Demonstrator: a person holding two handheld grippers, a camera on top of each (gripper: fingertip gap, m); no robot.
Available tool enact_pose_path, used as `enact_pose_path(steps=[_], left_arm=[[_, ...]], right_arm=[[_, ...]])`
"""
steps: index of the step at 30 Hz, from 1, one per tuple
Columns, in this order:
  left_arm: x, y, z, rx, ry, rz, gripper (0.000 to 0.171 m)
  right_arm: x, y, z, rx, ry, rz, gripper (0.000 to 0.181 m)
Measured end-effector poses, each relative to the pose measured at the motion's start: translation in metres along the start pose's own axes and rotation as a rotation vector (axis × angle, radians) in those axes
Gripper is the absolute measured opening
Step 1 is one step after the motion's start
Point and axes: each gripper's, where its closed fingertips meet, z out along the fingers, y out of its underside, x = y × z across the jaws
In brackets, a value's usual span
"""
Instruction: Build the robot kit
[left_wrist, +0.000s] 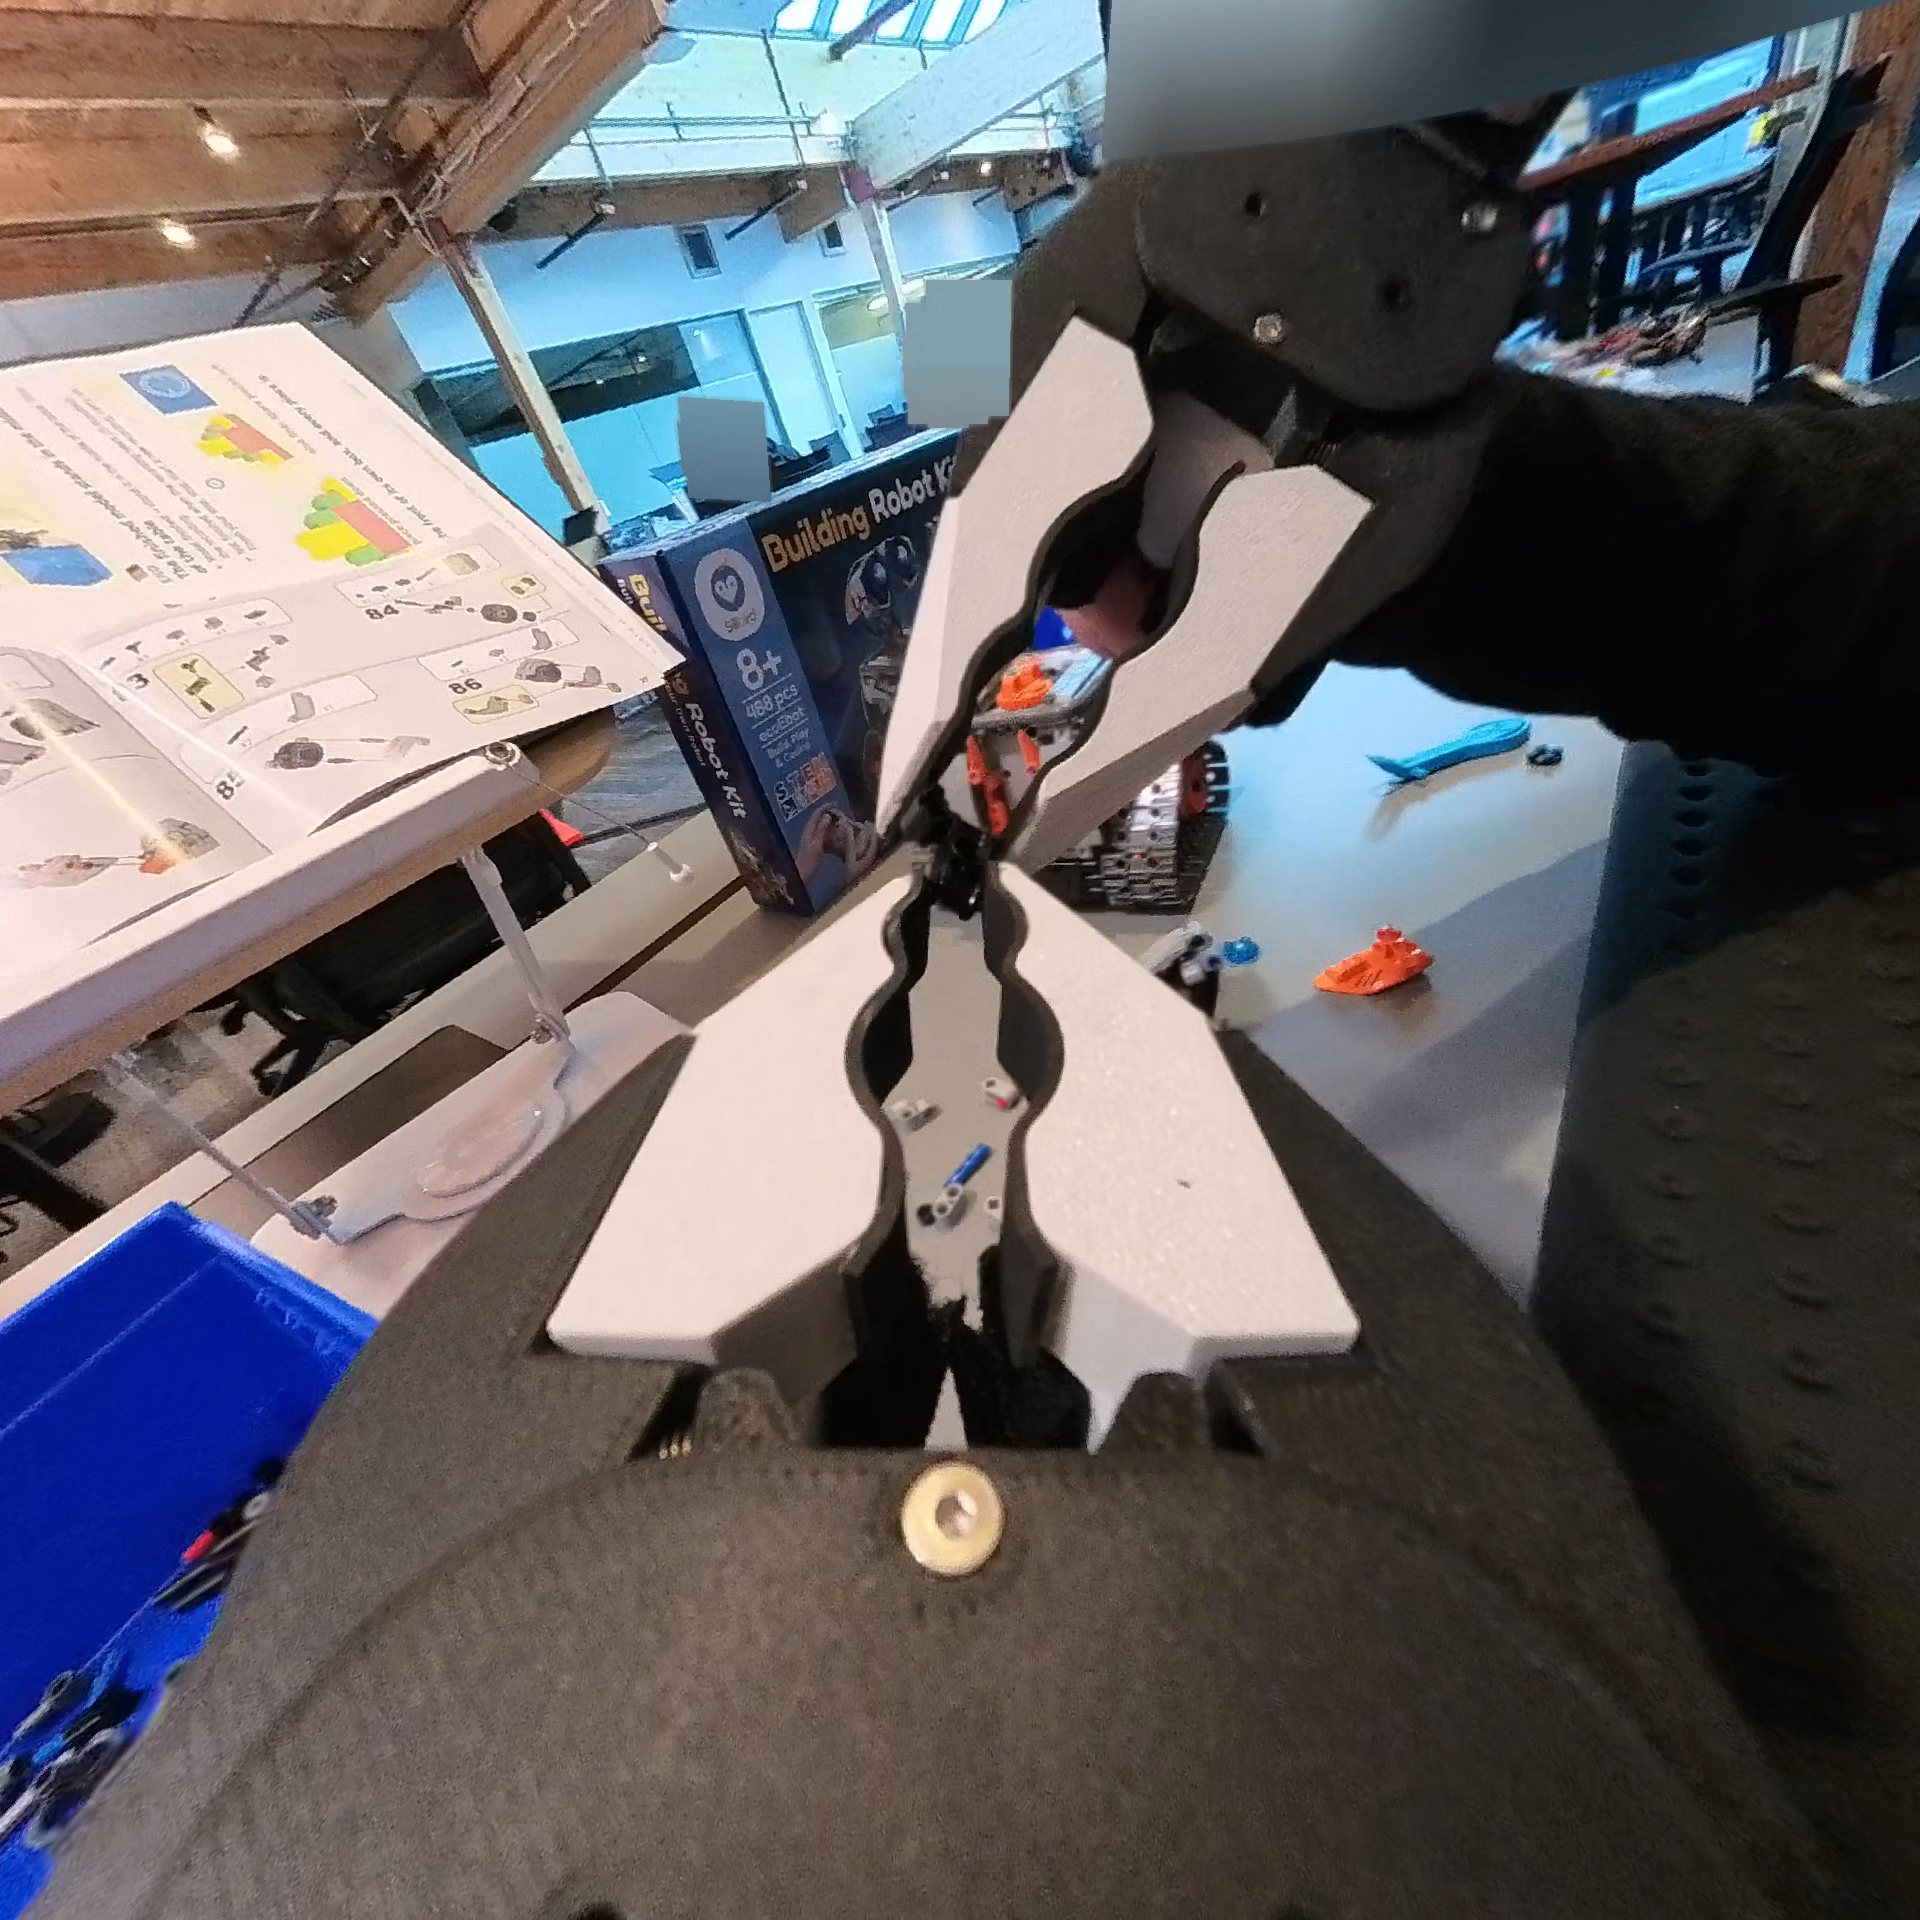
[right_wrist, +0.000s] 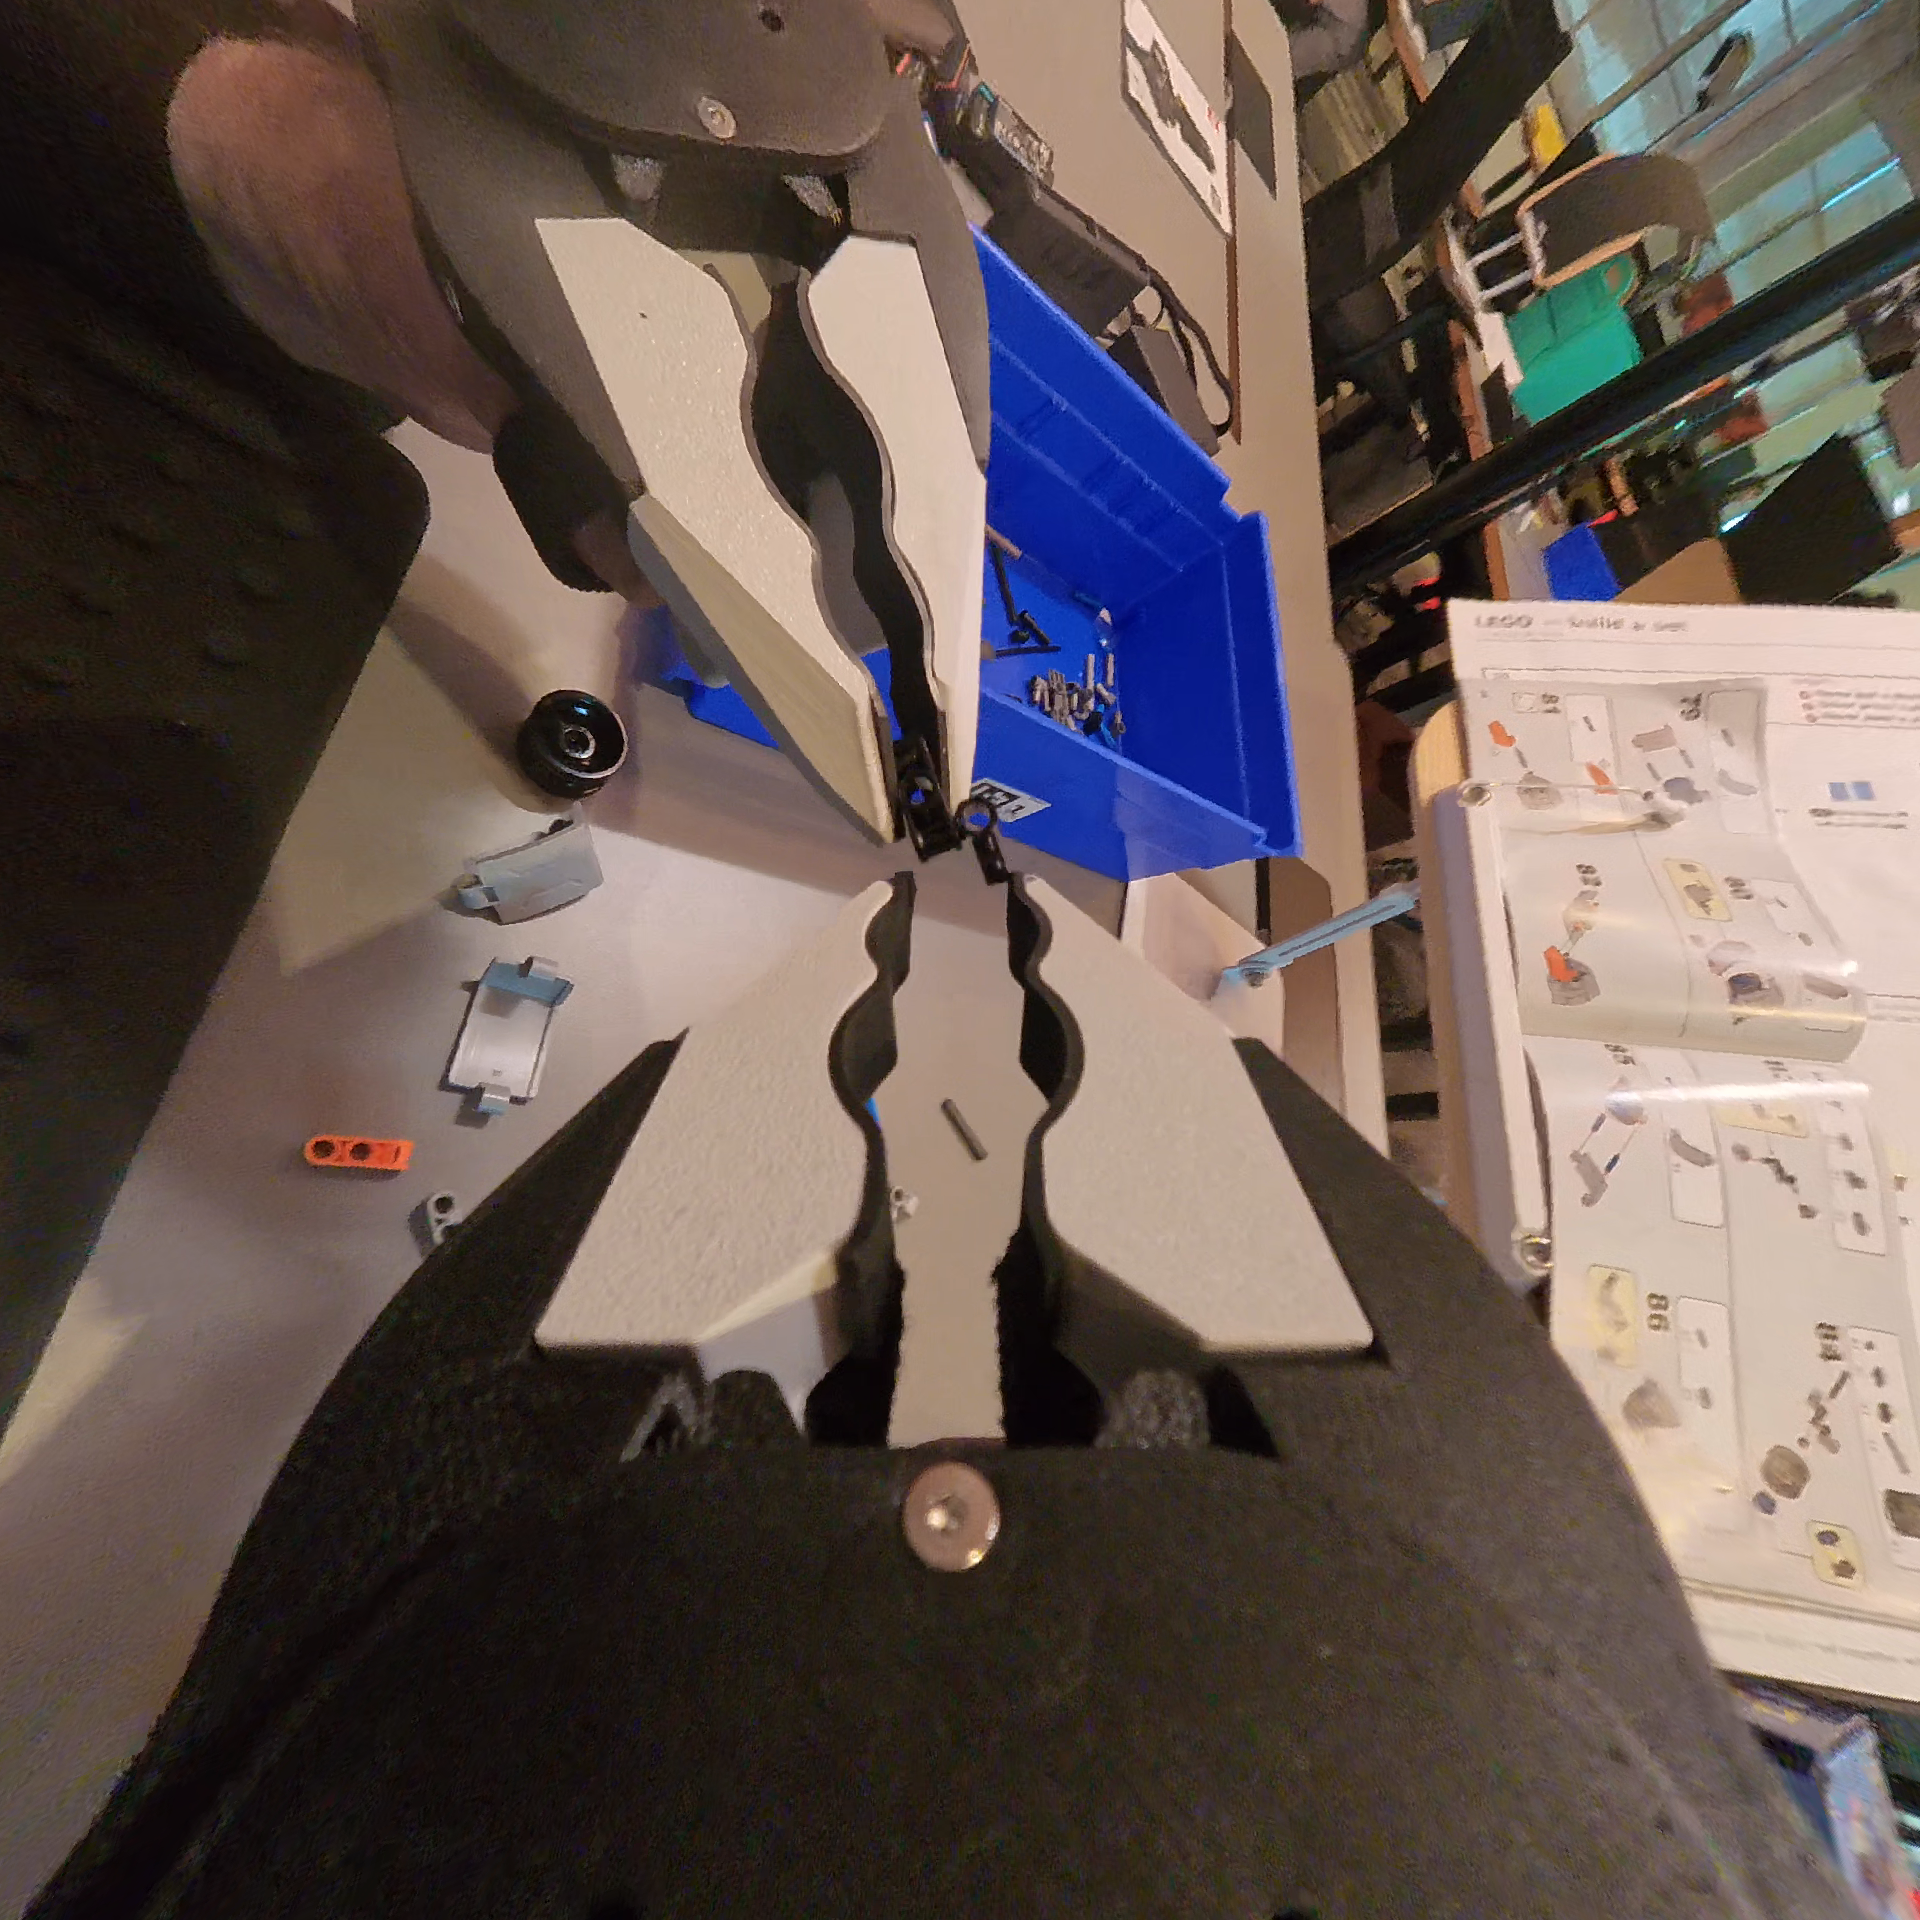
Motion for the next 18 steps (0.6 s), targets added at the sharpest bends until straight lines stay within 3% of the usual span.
enact_pose_path(steps=[11,18], left_arm=[[0.007,-0.005,0.0,-0.009,-0.104,0.3,0.007],[0.01,-0.008,-0.001,0.011,-0.116,0.359,0.007]], right_arm=[[-0.005,-0.003,-0.014,0.244,-0.324,0.5,0.017],[-0.009,-0.009,-0.018,0.35,-0.428,0.61,0.012]])
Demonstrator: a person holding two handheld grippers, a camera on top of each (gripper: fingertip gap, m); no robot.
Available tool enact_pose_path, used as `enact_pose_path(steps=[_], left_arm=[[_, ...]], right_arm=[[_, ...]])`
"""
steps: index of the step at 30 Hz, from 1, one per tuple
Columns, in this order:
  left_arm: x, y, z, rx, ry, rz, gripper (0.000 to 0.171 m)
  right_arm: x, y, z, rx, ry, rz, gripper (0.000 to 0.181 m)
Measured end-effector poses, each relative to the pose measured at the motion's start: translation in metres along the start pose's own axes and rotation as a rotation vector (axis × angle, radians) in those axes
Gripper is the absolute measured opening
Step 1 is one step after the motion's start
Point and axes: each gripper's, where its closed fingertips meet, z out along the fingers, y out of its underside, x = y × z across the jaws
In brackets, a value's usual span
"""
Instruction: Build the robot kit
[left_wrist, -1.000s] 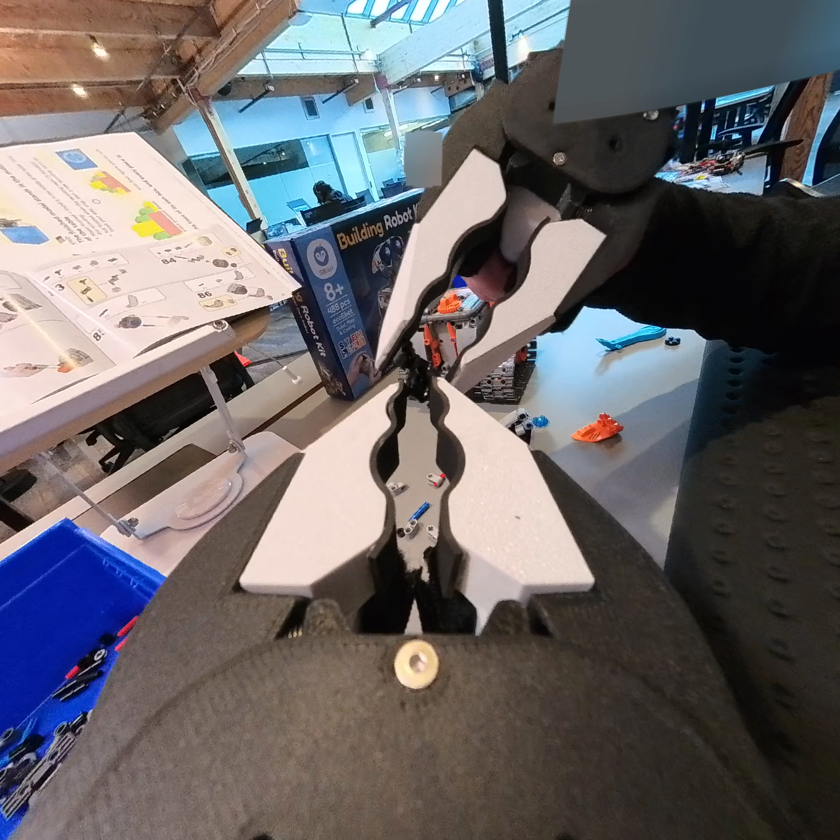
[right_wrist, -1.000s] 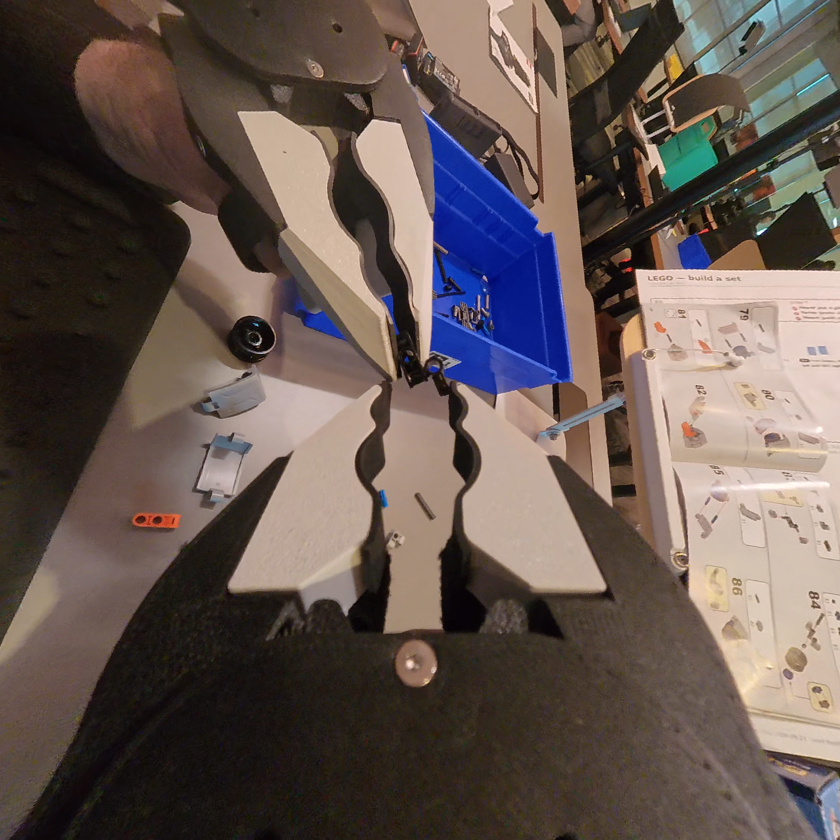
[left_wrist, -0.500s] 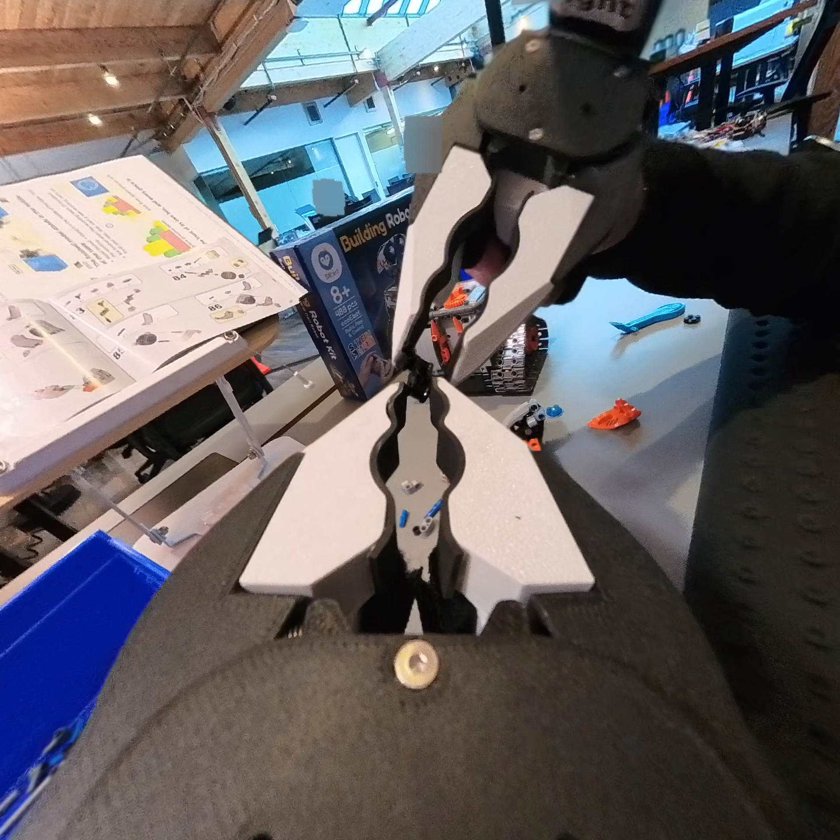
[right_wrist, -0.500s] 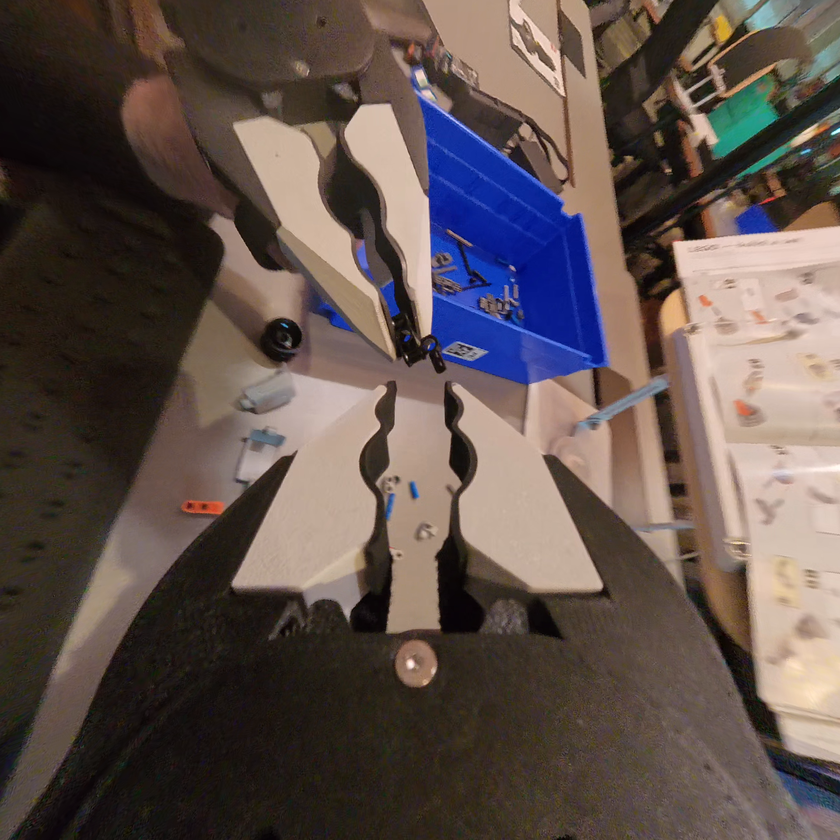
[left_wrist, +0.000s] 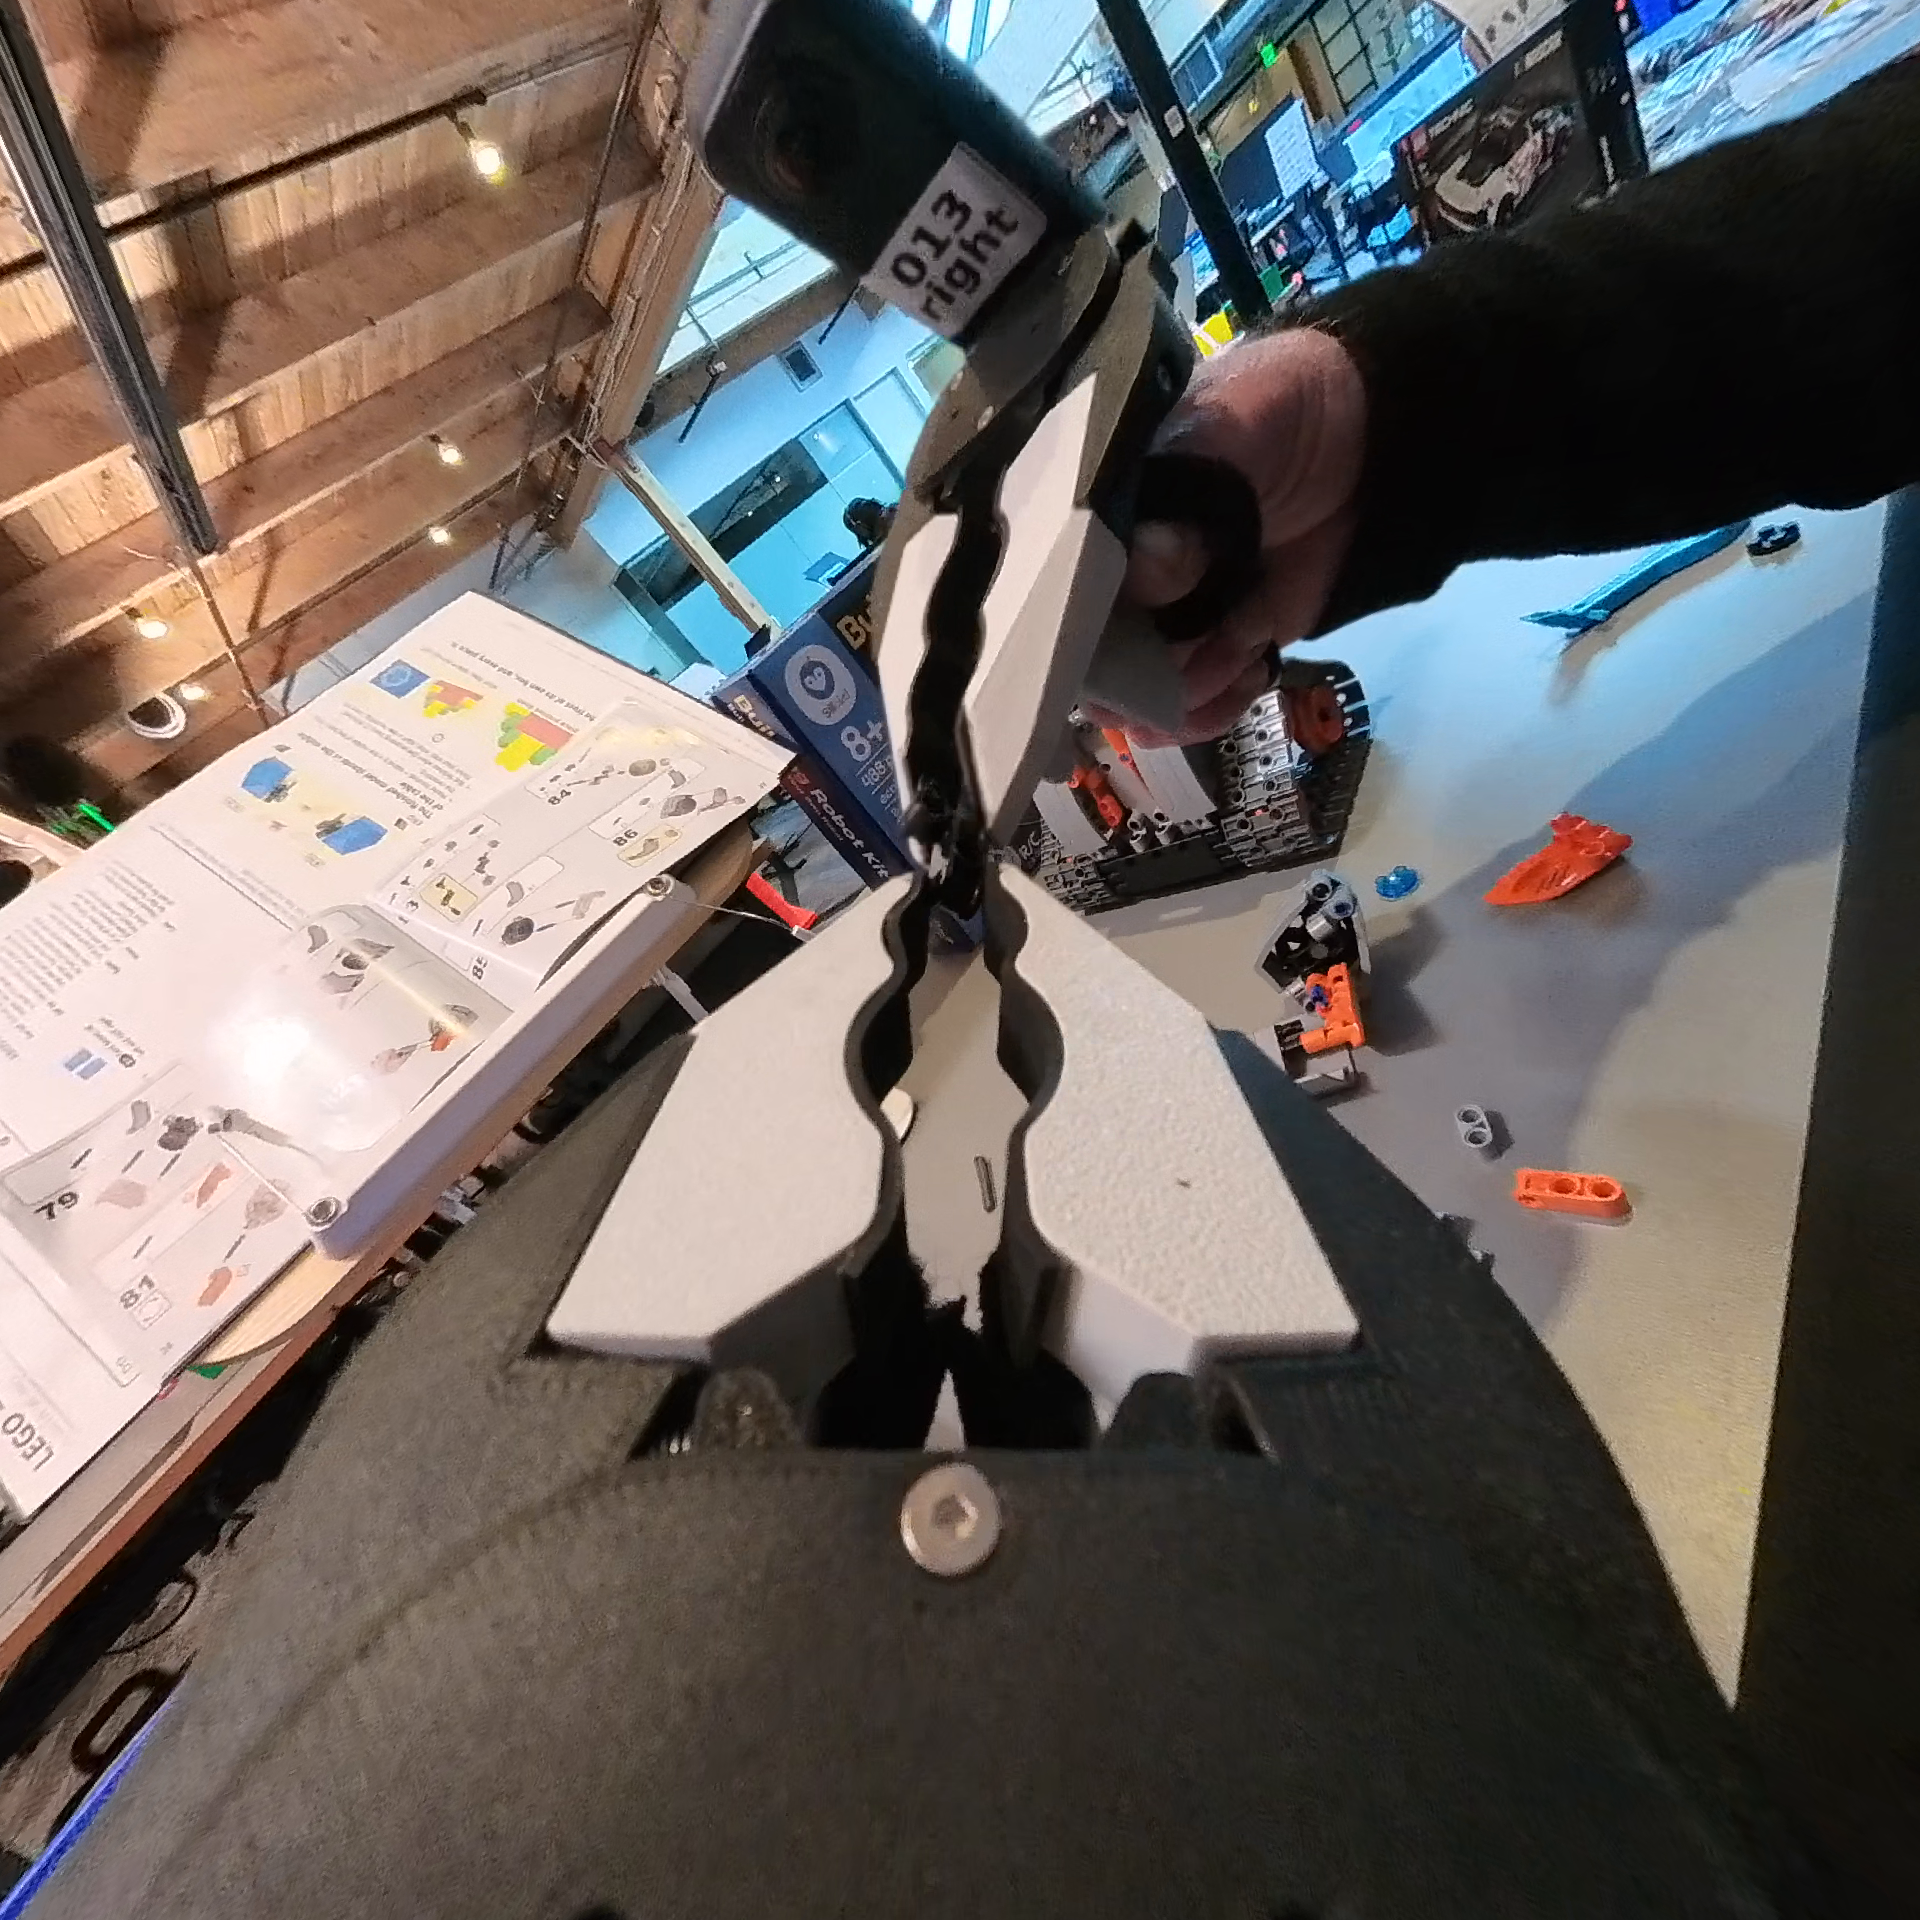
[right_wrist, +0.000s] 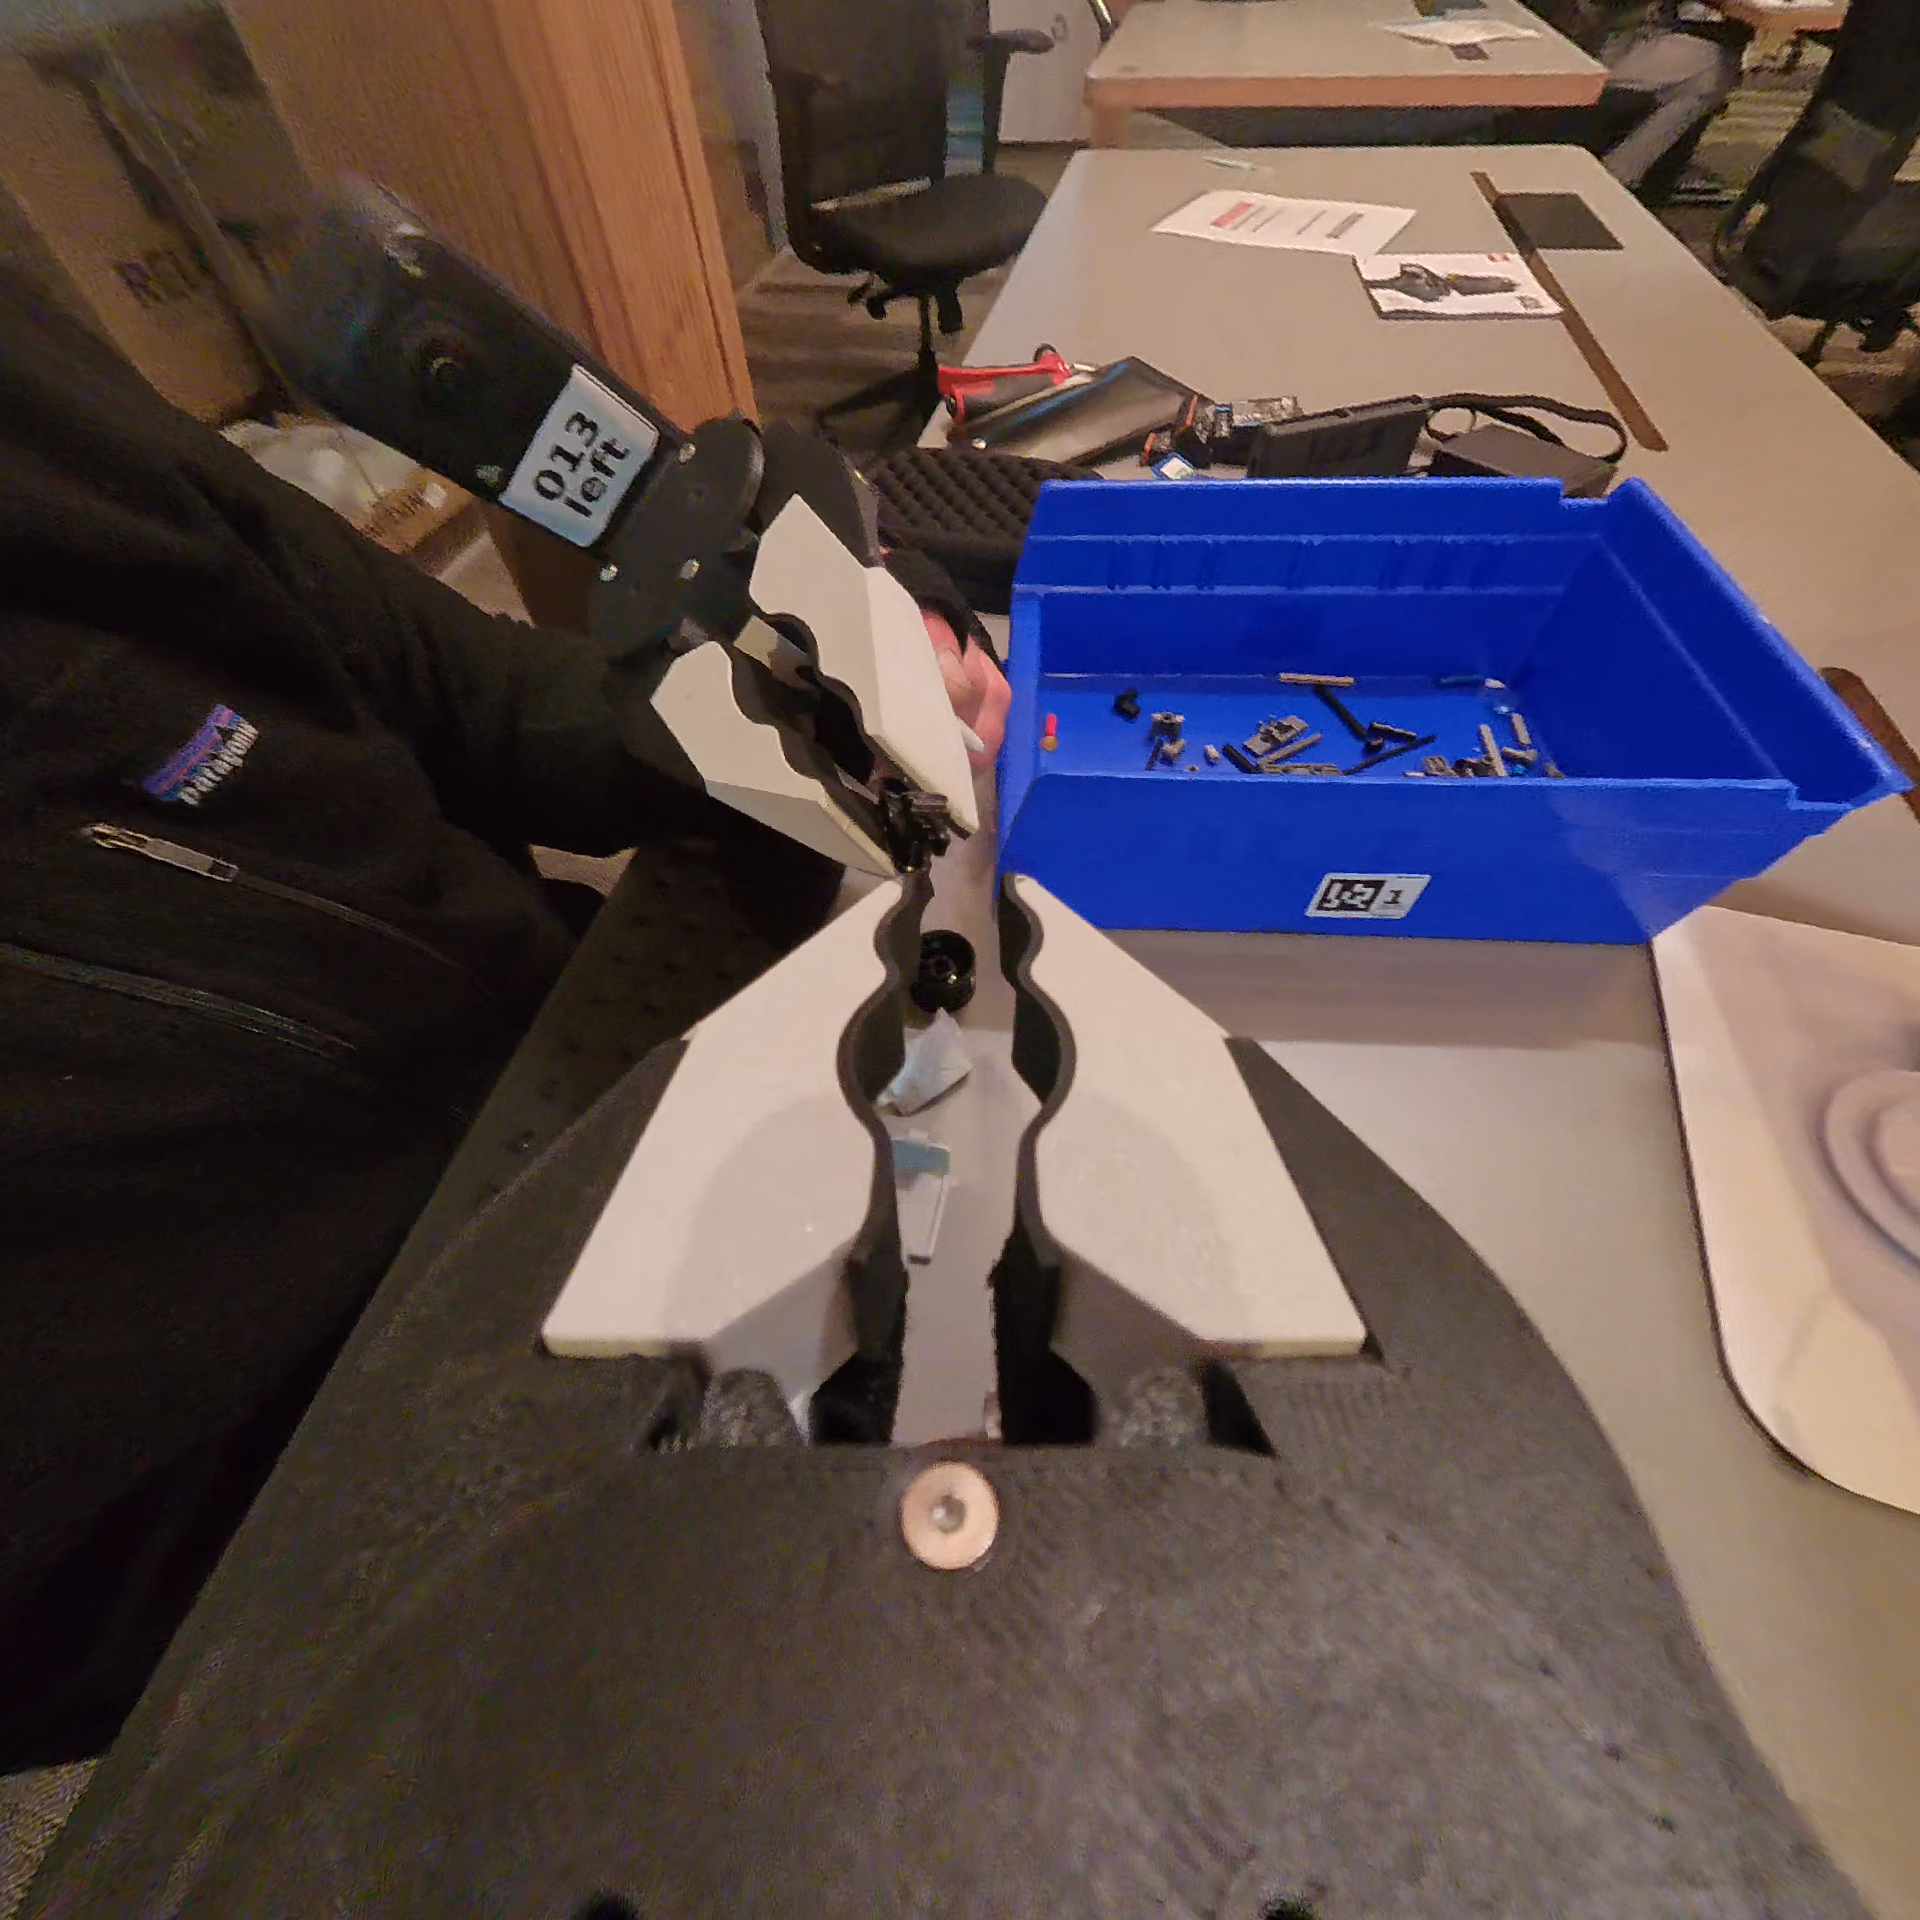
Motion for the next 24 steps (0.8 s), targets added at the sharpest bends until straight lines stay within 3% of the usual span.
enact_pose_path(steps=[5,14,18,20,24], left_arm=[[0.003,0.003,0.001,-0.02,-0.001,0.045,0.007],[0.006,0.007,0.003,-0.039,0.005,0.051,0.008],[0.007,0.007,0.004,-0.022,0.047,-0.052,0.011],[0.011,0.003,0.004,0.01,0.12,-0.187,0.02],[0.008,0.001,0.001,0.058,0.177,-0.314,0.016]], right_arm=[[-0.004,-0.006,-0.003,0.056,-0.059,0.044,0.014],[-0.005,-0.005,-0.001,0.038,-0.028,-0.017,0.004],[-0.005,-0.006,-0.001,0.036,0.001,-0.064,0.003],[-0.003,-0.006,-0.002,0.033,0.023,-0.087,0.003],[-0.005,-0.006,-0.001,0.026,0.032,-0.114,0.003]])
